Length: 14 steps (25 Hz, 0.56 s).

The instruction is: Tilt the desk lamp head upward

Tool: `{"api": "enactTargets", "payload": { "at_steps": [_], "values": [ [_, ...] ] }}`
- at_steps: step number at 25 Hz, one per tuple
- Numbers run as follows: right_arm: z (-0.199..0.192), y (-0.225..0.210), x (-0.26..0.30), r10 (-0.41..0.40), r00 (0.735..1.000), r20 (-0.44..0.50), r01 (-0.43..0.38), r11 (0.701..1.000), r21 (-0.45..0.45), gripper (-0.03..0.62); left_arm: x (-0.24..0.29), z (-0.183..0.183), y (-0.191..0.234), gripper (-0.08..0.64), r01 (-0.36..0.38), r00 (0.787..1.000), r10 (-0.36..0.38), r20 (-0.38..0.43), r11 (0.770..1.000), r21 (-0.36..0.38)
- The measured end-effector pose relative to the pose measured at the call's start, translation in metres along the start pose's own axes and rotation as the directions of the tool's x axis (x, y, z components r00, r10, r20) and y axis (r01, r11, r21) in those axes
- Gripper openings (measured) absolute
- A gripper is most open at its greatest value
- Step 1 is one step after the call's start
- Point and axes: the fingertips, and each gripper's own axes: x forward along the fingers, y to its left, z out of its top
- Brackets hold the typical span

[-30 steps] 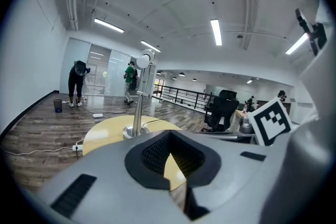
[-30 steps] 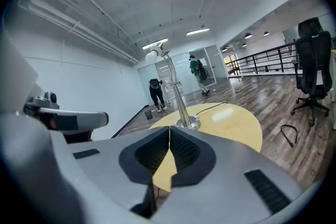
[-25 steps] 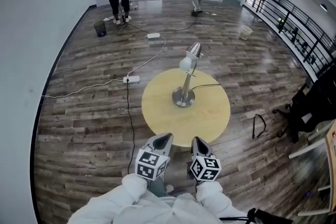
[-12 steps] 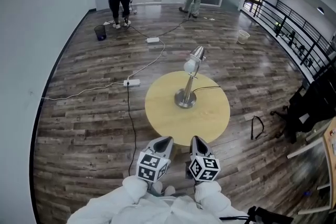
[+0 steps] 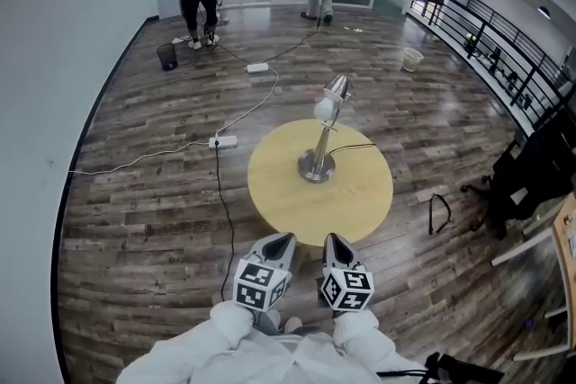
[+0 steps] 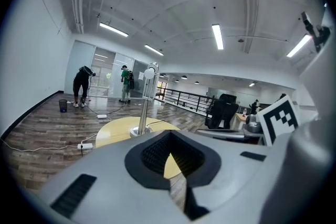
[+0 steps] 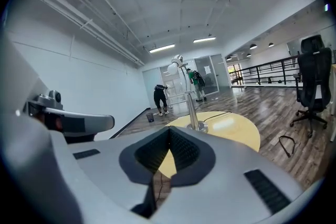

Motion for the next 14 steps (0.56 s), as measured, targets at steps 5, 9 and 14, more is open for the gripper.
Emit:
{"api": "enactTargets", "payload": {
  "at_steps": [5,9,14],
  "values": [
    [0.001,-0.005,0.000,-0.001,1.000,-0.006,0.001,1.000,-0.007,0.012,0.004,0.004,-0.003,0.002,0.002,1.000,-0.002,0.009,1.000,0.001],
    [0.000,-0.010,0.001,-0.007,1.000,-0.011,0.006,1.000,-0.009,0.012,0.007,0.004,-0.004,0.002,0.005,1.000,-0.005,0.008,1.000,-0.001],
    [0.000,-0.012,0.005,-0.002,1.000,-0.016,0.002,1.000,-0.017,0.012,0.013,0.004,-0.003,0.002,0.003,1.000,-0.003,0.005,1.000,-0.007]
  ]
}}
